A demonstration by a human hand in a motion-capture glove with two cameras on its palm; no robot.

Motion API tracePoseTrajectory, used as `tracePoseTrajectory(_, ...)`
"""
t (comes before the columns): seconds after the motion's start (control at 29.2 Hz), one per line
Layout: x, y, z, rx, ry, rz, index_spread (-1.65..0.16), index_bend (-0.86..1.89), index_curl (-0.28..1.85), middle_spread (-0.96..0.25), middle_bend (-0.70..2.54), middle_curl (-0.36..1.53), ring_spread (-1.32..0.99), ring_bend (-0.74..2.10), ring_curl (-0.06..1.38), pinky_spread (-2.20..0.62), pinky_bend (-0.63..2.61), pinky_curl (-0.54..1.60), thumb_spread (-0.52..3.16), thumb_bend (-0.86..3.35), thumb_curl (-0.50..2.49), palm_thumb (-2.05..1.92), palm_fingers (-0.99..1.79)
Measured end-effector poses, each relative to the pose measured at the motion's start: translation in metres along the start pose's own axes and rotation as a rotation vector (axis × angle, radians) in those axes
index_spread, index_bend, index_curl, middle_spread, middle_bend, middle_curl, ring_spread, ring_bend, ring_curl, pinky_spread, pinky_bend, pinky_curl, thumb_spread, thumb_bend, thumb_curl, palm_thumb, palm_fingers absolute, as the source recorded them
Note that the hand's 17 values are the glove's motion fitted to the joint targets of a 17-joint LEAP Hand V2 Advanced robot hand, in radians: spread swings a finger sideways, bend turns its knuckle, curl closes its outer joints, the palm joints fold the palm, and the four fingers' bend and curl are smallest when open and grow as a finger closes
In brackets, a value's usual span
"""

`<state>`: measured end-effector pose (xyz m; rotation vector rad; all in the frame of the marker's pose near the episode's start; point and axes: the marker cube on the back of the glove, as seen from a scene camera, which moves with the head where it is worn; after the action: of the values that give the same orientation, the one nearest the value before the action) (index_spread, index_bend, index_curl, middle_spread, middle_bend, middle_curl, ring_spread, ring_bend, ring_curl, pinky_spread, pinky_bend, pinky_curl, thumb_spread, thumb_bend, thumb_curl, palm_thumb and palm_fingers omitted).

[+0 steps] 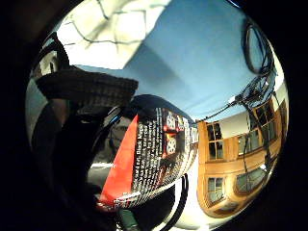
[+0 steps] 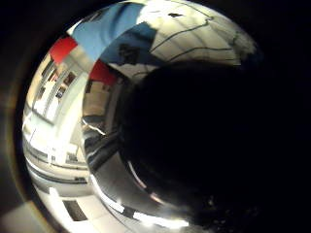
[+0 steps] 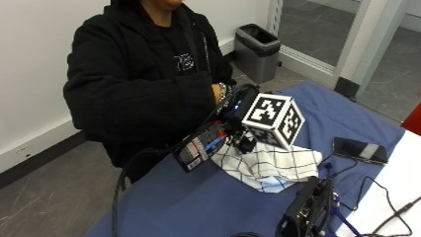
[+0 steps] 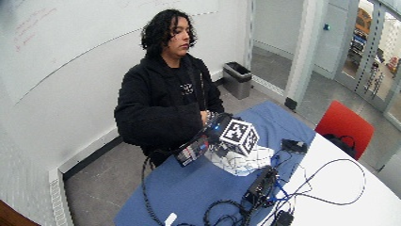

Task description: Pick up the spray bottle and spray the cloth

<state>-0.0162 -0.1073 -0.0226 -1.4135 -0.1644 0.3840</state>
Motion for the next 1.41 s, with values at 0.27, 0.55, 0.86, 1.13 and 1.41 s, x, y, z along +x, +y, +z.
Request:
tracePoseTrajectory(0.27, -0.077, 0.022, -0.039, 0.131, -0.068, -0.332, -0.27, 0.18, 0.65, -0.19, 0.59, 0.61, -0.21, 0.66, 0.52, -0.23, 0.40, 0.45, 0.68, -0.01, 0.86, 1.03, 1.24)
tracePoseTrajectory(0.55, -0.162, 0.003, -0.090, 0.284, -0.211, -0.668, -0.27, 0.18, 0.66, -0.19, 0.59, 0.61, -0.21, 0.66, 0.52, -0.23, 0.40, 0.45, 0.68, -0.02, 0.87, 1.03, 1.24)
tracePoseTrajectory(0.86, -0.213, -0.045, -0.048, 0.277, -0.342, -0.985, -0.27, 0.18, 0.66, -0.19, 0.60, 0.62, -0.21, 0.66, 0.52, -0.23, 0.40, 0.45, 0.67, -0.02, 0.88, 1.02, 1.24)
tracePoseTrajectory(1.13, -0.245, -0.099, -0.066, 0.610, -0.477, -1.193, -0.27, 0.19, 0.67, -0.19, 0.60, 0.62, -0.21, 0.65, 0.52, -0.23, 0.39, 0.45, 0.65, -0.02, 0.89, 1.02, 1.24)
tracePoseTrajectory(1.41, -0.231, -0.132, -0.023, 0.597, -0.457, -1.206, -0.27, 0.19, 0.68, -0.18, 0.60, 0.62, -0.21, 0.65, 0.52, -0.24, 0.39, 0.45, 0.62, -0.02, 0.90, 1.01, 1.27)
